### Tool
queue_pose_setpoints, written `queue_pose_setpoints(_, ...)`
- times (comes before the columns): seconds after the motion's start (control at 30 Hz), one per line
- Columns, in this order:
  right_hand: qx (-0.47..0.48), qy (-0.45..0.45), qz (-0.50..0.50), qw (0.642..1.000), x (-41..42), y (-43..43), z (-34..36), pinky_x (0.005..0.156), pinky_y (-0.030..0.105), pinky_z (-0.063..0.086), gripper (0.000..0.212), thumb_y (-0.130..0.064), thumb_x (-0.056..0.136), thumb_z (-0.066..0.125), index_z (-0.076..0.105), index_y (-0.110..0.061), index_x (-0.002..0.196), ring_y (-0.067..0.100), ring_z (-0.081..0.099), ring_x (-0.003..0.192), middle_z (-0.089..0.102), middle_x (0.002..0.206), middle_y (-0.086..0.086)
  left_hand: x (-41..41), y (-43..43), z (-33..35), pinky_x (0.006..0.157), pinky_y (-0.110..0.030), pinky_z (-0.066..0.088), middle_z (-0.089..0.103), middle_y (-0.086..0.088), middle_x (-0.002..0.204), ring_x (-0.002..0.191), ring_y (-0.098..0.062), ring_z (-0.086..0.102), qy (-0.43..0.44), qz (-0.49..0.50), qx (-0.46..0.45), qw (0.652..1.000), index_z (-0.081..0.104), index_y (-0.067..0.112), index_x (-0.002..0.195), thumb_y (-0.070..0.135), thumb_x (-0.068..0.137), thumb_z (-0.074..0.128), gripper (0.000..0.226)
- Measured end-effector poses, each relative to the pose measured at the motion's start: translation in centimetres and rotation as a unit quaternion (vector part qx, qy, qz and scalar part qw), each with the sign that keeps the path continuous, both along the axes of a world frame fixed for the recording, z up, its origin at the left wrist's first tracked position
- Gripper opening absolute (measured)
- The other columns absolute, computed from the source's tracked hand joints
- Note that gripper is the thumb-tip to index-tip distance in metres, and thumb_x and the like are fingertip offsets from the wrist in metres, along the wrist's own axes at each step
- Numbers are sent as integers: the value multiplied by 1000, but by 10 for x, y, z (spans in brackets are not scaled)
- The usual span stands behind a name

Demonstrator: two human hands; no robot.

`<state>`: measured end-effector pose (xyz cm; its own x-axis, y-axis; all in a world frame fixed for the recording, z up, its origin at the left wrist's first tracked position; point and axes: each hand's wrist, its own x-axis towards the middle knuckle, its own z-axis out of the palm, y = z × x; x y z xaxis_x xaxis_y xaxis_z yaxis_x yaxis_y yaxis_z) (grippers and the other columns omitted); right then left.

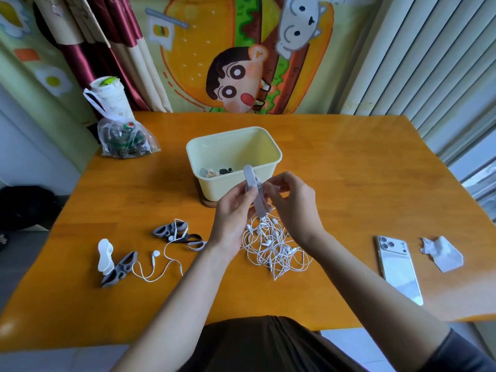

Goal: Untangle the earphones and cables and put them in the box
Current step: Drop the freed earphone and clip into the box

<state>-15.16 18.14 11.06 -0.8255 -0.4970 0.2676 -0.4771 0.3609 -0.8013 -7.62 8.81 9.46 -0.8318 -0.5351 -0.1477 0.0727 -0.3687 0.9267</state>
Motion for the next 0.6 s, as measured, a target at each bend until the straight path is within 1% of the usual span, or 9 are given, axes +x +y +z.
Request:
queue_pose_setpoints(0.07,-6,-9,-3,1000,-1,0,1,63,7,41,6,-17,88,63,62,-15,82,-1,56,75,61,76,-12,1,0,-1,71,-22,53,71,0,97,89,-8,68,13,-8,22,1000,64,17,112,16,96,51,21)
queue_pose_setpoints(0.17,-24,-15,-5,1000,-1,-1,3,62,6,41,7,-15,88,63,63,-12,81,-1,57,72,61,74,-11,1,-1,-2,80,-27,53,68,-5,107,100,-12,64,24,-17,47,998,60,13,123,19,97,49,29)
queue_pose_setpoints(0.23,-35,-26,0,999,-1,-2,4,62,7,43,8,-15,88,63,64,-11,82,3,58,70,63,74,-9,2,-2,-1,80,-27,53,68,-5,108,99,-13,64,41,-30,65,997,61,14,120,17,97,48,27)
queue_pose_setpoints(0.3,-41,-42,6,998,-2,-1,2,62,10,45,9,-17,89,62,64,-11,82,7,60,71,64,75,-8,2,-3,0,75,-25,54,68,-6,108,98,-14,65,58,-39,84,994,61,14,116,13,96,47,25)
queue_pose_setpoints(0.37,-41,-53,11,998,-2,-1,0,64,14,47,10,-18,90,61,64,-12,83,9,61,72,64,76,-8,2,-5,0,74,-23,54,67,-9,111,98,-15,66,66,-44,97,992,60,13,118,12,95,47,26)
queue_pose_setpoints(0.47,-41,-56,9,998,-2,-1,-3,66,17,49,9,-19,90,60,64,-13,84,8,61,73,64,76,-10,3,-7,-1,73,-23,54,68,-8,109,97,-15,67,71,-53,106,990,60,13,118,11,96,45,27)
queue_pose_setpoints(0.53,-43,-54,12,998,-2,0,-4,66,17,49,9,-19,91,59,63,-14,85,7,61,74,63,77,-11,2,-8,-2,72,-23,55,69,-7,106,95,-14,67,73,-59,114,989,59,12,118,10,97,42,27)
queue_pose_setpoints(0.6,-41,-59,25,997,-2,1,-4,68,15,48,9,-20,92,57,61,-14,86,5,61,79,64,83,-10,2,-9,-3,73,-26,56,69,-7,105,93,-15,68,71,-59,114,989,58,10,120,9,98,40,28)
